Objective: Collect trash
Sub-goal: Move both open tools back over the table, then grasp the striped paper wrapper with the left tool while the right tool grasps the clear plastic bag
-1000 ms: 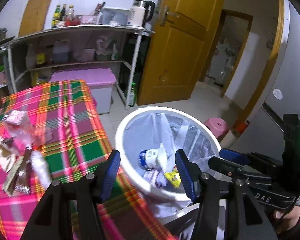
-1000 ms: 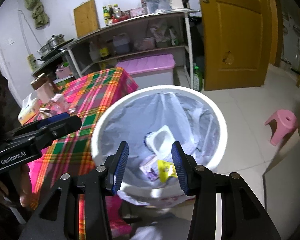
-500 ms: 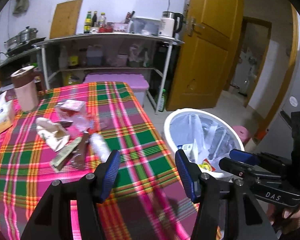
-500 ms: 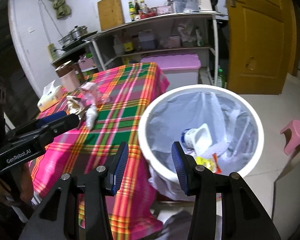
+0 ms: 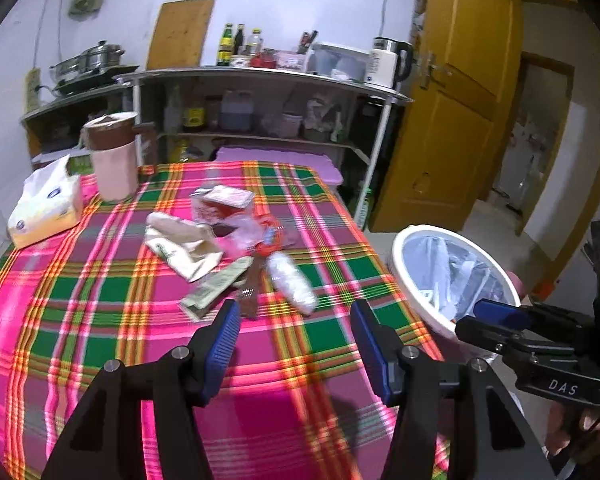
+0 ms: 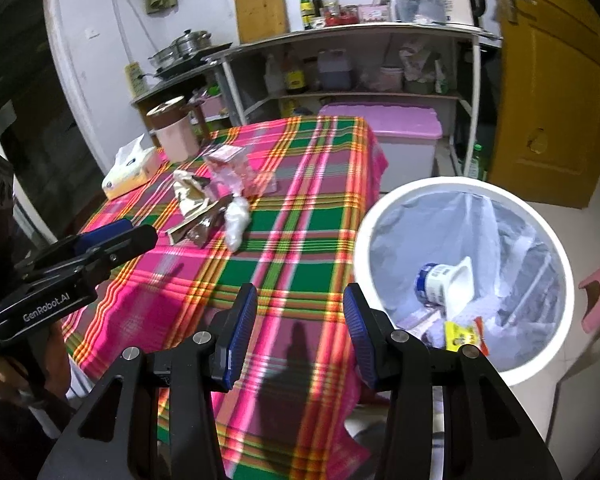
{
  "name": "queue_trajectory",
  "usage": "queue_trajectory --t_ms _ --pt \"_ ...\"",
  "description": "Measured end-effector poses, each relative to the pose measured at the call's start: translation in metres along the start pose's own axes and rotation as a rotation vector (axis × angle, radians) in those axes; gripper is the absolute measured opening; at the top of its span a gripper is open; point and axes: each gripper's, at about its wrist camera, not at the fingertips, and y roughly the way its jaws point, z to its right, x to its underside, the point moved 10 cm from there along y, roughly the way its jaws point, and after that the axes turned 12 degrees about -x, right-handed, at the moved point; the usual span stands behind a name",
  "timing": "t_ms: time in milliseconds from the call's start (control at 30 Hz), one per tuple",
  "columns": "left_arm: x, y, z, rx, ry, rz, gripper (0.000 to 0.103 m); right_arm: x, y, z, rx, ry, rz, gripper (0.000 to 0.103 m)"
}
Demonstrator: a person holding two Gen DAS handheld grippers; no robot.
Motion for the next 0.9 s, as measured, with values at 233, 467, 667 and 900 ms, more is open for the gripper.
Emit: queue_trajectory --t_ms 233,467,667,900 --pt "0.003 0.007 -0.038 -0.038 -0.042 -0.008 0.057 -0.004 0.028 -0.019 -0.031 -0.043 -0.042 0.046" --pt "-0.002 0.023 -0.063 -0.057 -0.063 -0.018 0.057 -0.019 0.055 -0.028 -0.049 -0.073 -0.063 0.046" --pt "-0.003 0.047 -0.074 -0.063 -0.052 -0.048 0.057 -0.029 0.084 -0.03 -0.063 -0.076 -0.091 0.046" --pt "-0.004 0.076 -0.08 -0.06 -0.027 -0.09 0.057 -0.036 0.121 -0.029 -0.068 -0.078 -0.139 0.046"
